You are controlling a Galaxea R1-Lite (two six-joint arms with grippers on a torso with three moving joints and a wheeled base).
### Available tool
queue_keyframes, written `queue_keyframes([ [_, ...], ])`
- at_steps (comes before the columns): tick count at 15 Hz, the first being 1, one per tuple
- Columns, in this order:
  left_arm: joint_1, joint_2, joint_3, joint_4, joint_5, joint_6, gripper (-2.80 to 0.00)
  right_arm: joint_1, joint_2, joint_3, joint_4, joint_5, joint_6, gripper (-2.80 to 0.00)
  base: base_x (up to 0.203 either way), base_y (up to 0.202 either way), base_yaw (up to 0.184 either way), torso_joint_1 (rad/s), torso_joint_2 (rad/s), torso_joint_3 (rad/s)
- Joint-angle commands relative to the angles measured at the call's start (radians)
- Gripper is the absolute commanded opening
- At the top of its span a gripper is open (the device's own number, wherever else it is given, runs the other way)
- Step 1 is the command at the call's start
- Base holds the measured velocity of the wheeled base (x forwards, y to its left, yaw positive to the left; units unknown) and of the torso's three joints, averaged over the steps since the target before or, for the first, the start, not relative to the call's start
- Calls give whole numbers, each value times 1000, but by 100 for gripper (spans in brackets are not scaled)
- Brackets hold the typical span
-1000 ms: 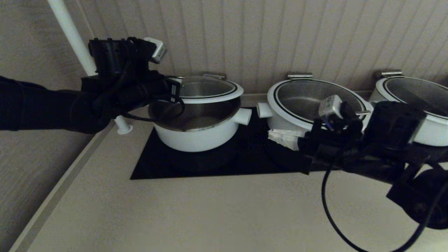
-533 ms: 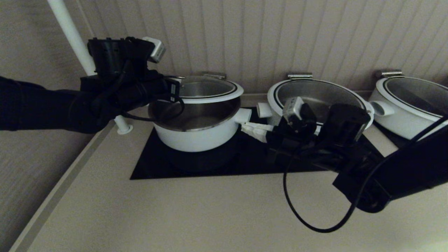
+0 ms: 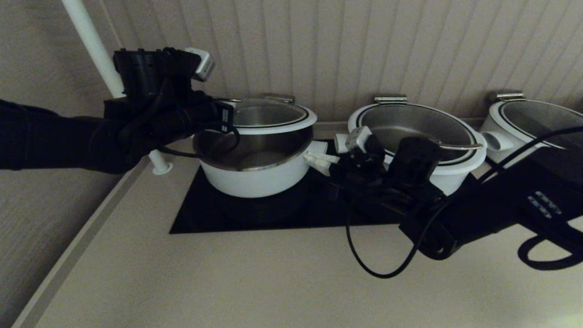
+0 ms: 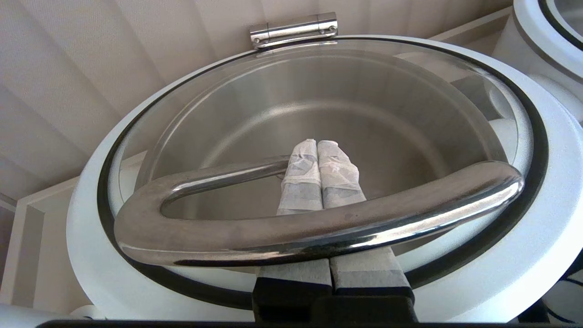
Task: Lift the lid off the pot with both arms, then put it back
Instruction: Hold the pot lid with the right arm
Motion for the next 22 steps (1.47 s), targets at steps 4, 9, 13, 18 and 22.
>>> queue_keyframes([
  [4,-2,1,-2,-3,0,3,-280,-1,80,-119,6,-30,-2,-280,0,0,0,0,0,0],
  [9,-2,1,0,-3,1,1,-280,-8,114,-298,106,-42,0,-280,0,0,0,0,0,0],
  [13,-2,1,-2,-3,-1,1,-280,-18,136,-411,180,-43,0,-280,0,0,0,0,0,0],
  [18,-2,-1,-2,-3,-1,1,-280,-19,152,-442,195,-43,0,-280,0,0,0,0,0,0],
  [22,0,-2,-3,-3,-1,1,-280,-18,168,-445,195,-43,0,-280,0,0,0,0,0,0],
])
